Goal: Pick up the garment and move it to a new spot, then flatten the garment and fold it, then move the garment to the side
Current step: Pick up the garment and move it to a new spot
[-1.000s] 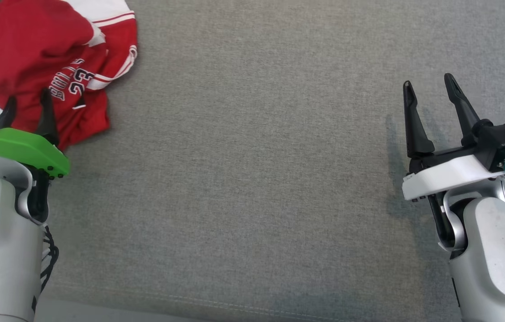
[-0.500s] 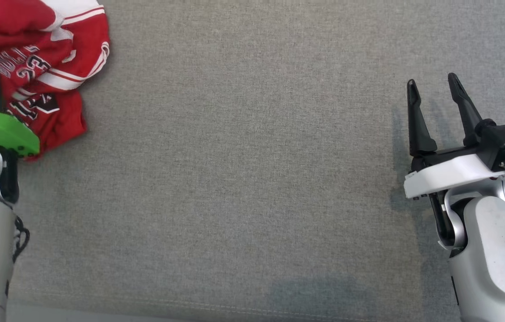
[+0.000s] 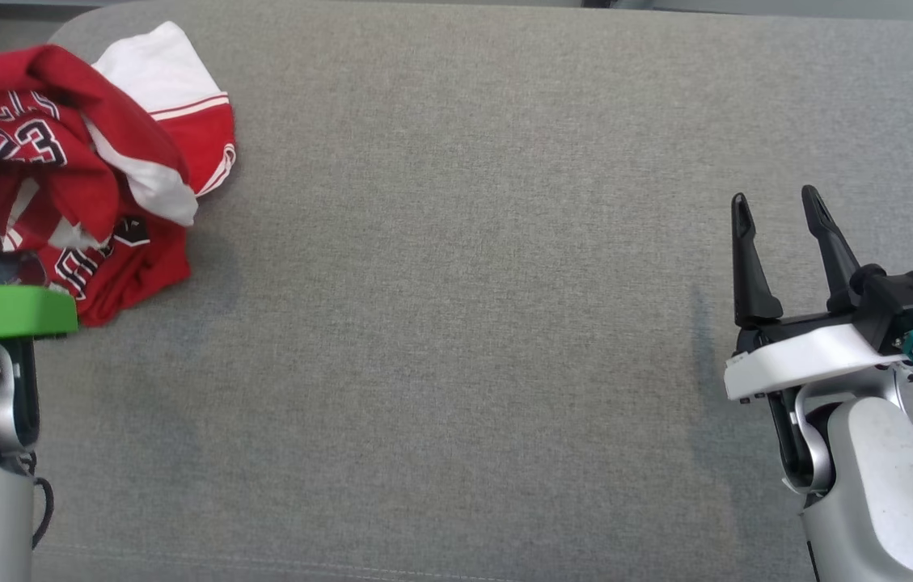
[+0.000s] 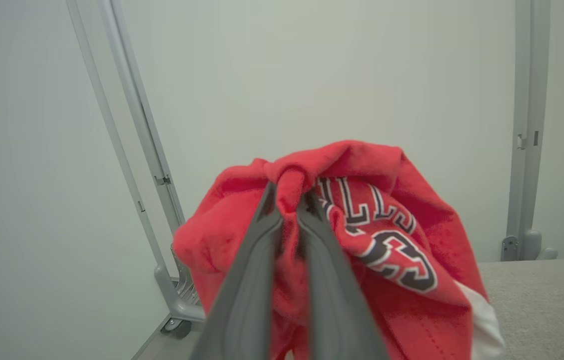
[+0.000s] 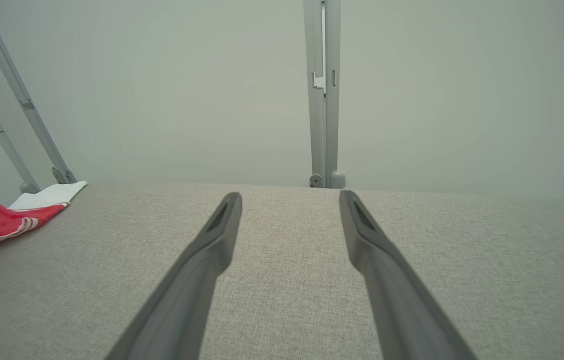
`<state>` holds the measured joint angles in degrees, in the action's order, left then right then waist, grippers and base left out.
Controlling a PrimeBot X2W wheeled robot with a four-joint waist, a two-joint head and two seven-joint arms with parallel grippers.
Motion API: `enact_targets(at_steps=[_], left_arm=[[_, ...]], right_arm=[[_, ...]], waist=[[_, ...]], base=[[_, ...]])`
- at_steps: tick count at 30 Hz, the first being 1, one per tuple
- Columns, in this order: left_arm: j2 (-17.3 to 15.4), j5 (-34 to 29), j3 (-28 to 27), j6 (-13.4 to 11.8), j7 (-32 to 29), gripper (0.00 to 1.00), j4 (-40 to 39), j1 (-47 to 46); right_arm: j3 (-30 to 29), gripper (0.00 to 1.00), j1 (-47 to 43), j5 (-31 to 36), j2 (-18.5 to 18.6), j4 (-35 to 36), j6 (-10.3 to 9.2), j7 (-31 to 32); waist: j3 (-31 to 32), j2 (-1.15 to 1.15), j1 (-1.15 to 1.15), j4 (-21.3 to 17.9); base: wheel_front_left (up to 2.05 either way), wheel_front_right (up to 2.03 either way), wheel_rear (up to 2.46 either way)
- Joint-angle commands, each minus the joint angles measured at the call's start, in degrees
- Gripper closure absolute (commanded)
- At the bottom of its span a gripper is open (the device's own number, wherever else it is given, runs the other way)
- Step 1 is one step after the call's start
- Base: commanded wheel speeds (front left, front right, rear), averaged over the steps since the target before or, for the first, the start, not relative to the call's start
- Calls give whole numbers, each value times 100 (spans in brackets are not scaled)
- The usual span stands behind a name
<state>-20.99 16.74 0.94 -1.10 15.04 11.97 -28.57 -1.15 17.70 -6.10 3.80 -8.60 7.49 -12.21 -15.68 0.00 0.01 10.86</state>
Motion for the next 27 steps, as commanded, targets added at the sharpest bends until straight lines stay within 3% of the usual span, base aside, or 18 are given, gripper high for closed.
enact_targets(at_steps=[1, 10, 17, 27], left_arm=[[12, -68, -2, -52, 16, 100, -194, 200], [153, -147, 248, -353, -518, 100, -1896, 1481], [216, -239, 805, -139, -1062, 100, -2022, 1369], [697, -392, 2025, 431, -1499, 100, -1067, 766]], right_arm=[[-1, 0, -108, -28, -11, 24, 0, -27], [-41, 0, -454, -126, -64, 286, 0, 23], [38, 0, -416, -286, -81, 436, 0, 1], [190, 0, -323, -656, -86, 238, 0, -166]], waist=[[320, 0, -1, -234], [488, 0, -1, -807], [279, 0, -1, -1445], [-42, 0, -1, -2390]], base=[[0, 0, 0], [0, 0, 0], [0, 0, 0], [0, 0, 0]])
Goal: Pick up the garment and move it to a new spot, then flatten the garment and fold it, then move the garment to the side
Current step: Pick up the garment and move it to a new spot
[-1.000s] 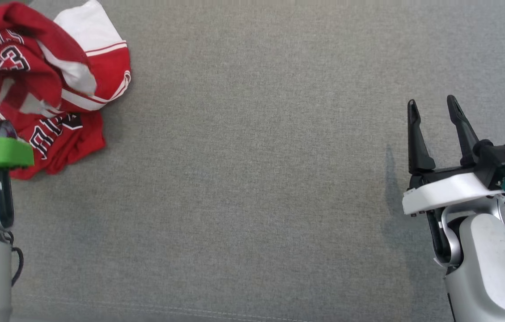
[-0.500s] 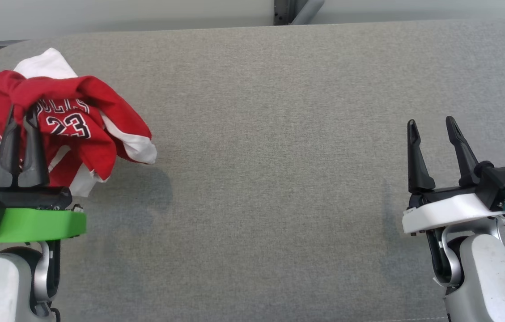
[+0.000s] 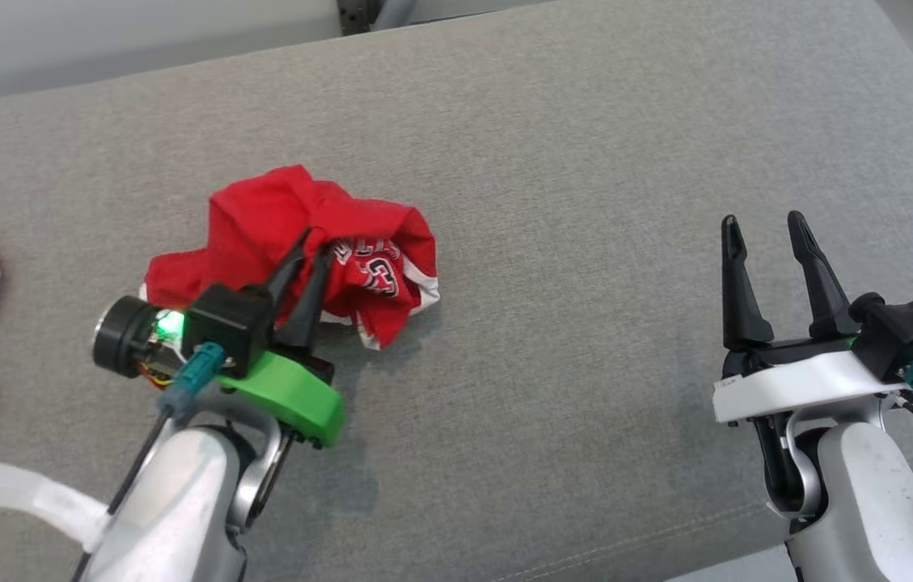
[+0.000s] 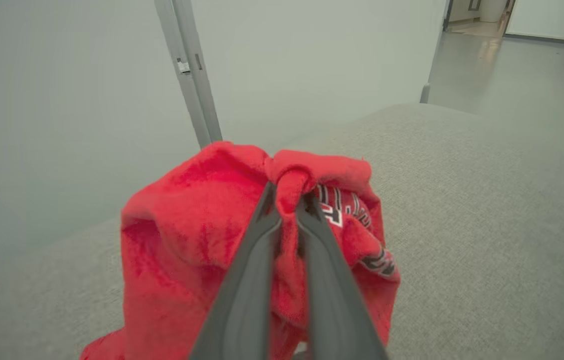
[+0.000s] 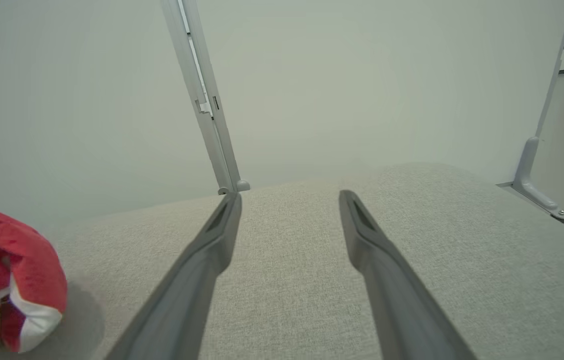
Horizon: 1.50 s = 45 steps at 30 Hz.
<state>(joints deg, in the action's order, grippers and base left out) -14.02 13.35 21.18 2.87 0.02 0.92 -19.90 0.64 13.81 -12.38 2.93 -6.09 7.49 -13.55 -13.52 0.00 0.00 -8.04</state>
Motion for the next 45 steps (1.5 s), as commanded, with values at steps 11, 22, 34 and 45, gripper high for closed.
enact_targets(at_steps=[11, 22, 34, 45], left_arm=[[539, -29, 866, 360, 139, 59, 1790, -966], [708, 371, 656, 255, 1158, 0, 1931, -939], [237, 746, -376, -247, 1486, 0, 1193, -223], [-210, 981, -1034, -499, 1510, 0, 745, 642]], right_arm=[[84, 0, 201, -329, -1, -236, 0, -166], [-144, 0, 125, -109, 4, -194, 0, -165], [-109, 0, -16, 335, 6, -231, 0, -115], [65, 0, -176, 507, 7, -188, -1, 70]], waist=[[-672, 0, 0, -1110], [-369, 0, 0, -626], [153, 0, 0, 341], [421, 0, 0, 706]], base=[[0, 0, 0], [0, 0, 0], [0, 0, 0], [0, 0, 0]])
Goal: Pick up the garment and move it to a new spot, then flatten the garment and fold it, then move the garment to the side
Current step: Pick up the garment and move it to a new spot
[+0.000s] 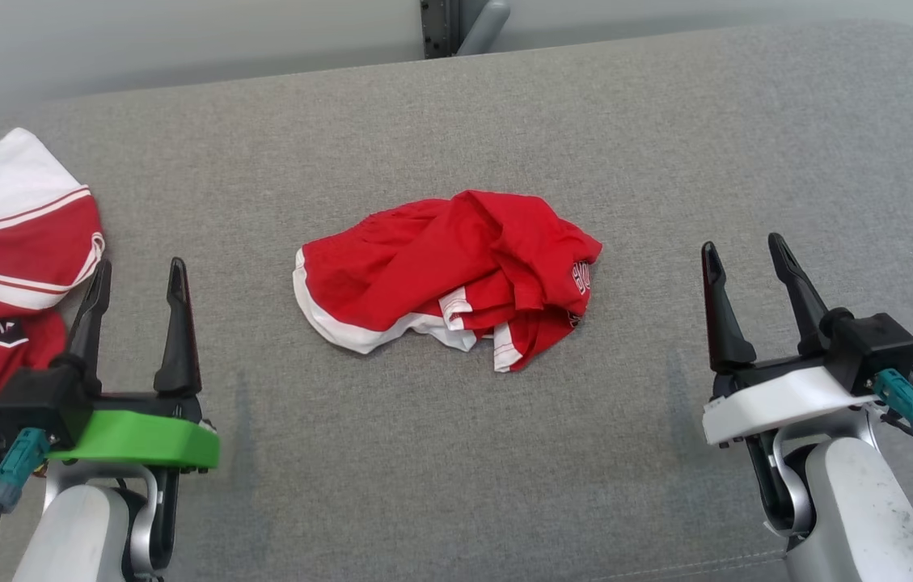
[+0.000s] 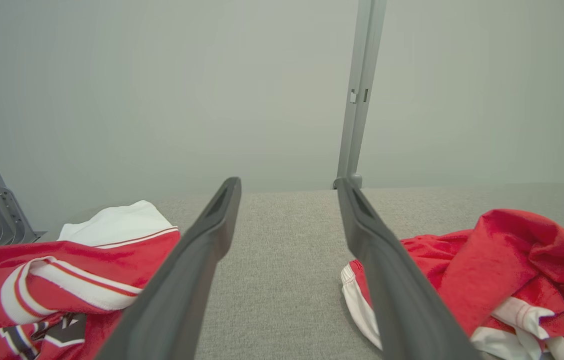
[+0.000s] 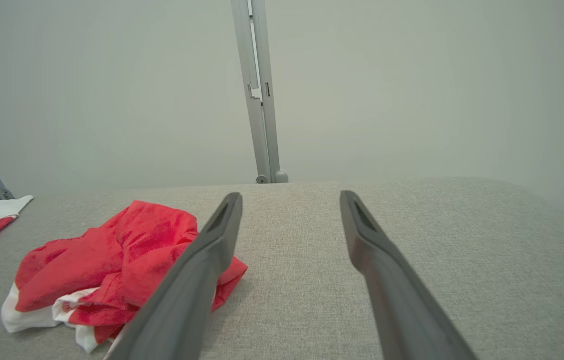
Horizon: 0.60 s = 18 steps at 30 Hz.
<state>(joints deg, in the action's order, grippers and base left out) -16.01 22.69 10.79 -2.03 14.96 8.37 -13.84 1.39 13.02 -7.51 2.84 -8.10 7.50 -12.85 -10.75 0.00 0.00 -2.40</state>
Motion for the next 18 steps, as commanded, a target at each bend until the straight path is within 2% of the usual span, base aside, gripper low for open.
enact_targets(at_steps=[1, 18], left_arm=[[-41, 62, -14, -8, 16, 0, -45, 120], [-201, -21, 178, -222, -267, 0, -805, 1140]], right_arm=[[1, 0, -121, 19, 16, 22, -1, 14], [-24, 0, -728, -124, 13, 286, -1, 201]], waist=[[162, 0, 0, 156], [638, 0, 0, 23]], base=[[0, 0, 0], [0, 0, 0]])
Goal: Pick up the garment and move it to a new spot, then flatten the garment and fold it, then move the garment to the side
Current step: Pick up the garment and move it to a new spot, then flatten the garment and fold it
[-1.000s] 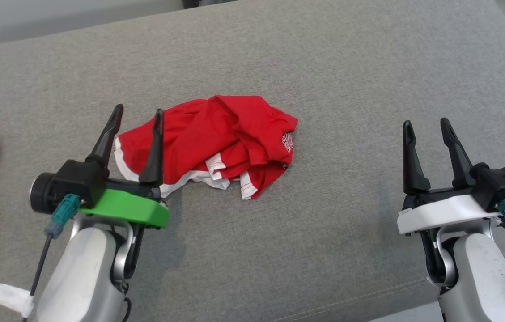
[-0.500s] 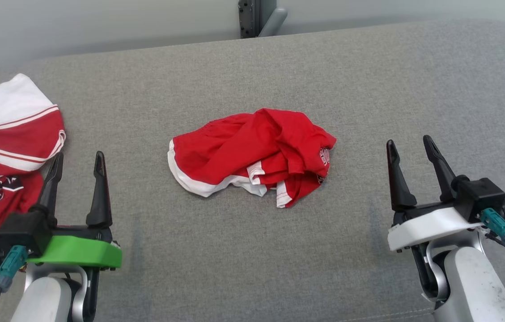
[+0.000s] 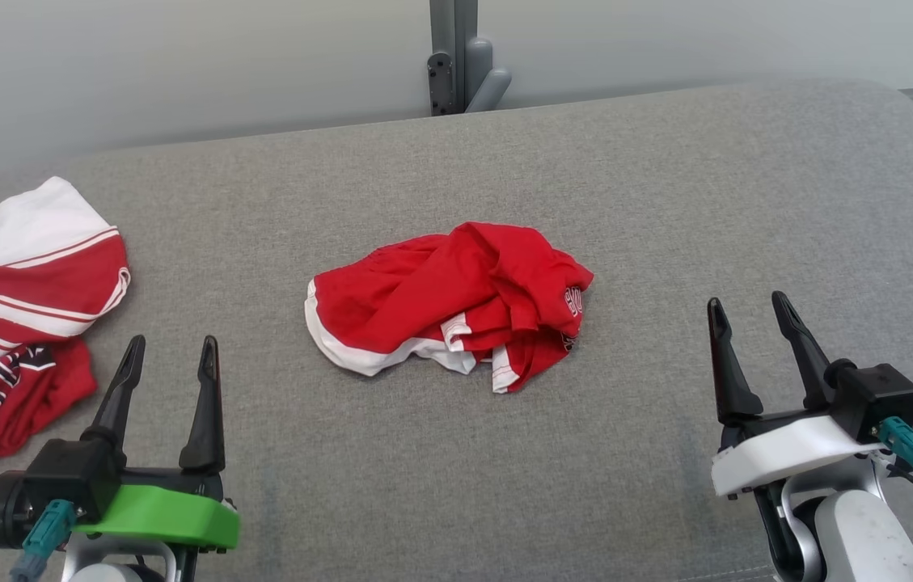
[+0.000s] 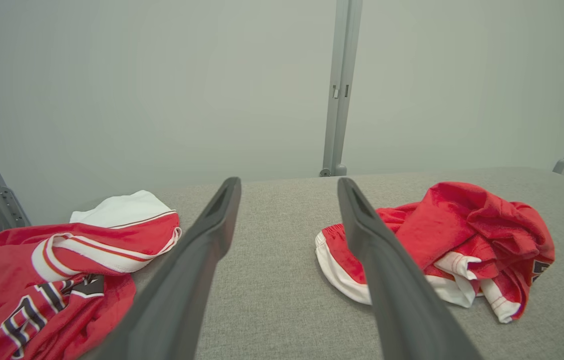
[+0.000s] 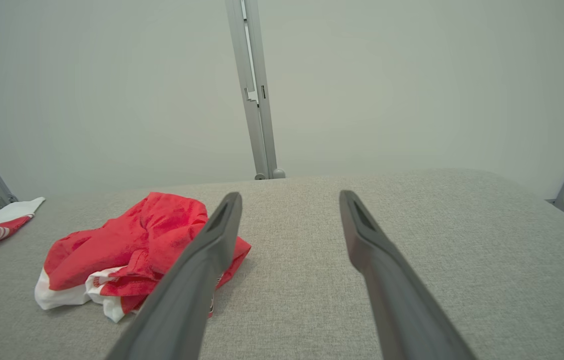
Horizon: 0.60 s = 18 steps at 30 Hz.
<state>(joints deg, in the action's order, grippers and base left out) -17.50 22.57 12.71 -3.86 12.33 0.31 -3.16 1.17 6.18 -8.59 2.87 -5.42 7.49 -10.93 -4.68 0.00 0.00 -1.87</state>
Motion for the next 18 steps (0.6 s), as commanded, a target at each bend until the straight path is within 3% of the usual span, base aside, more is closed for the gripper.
enact_targets(at_steps=[1, 18], left_arm=[[-62, -9, -10, -47, -19, 0, -36, 110], [-153, -14, 69, -158, -187, 0, -217, 175]], right_arm=[[-6, 0, -78, -29, 9, 47, 0, 20], [-19, 0, -155, -68, 10, 139, 0, 99]], waist=[[42, 0, 0, -37], [2, 0, 0, 5]], base=[[0, 0, 0], [0, 0, 0]])
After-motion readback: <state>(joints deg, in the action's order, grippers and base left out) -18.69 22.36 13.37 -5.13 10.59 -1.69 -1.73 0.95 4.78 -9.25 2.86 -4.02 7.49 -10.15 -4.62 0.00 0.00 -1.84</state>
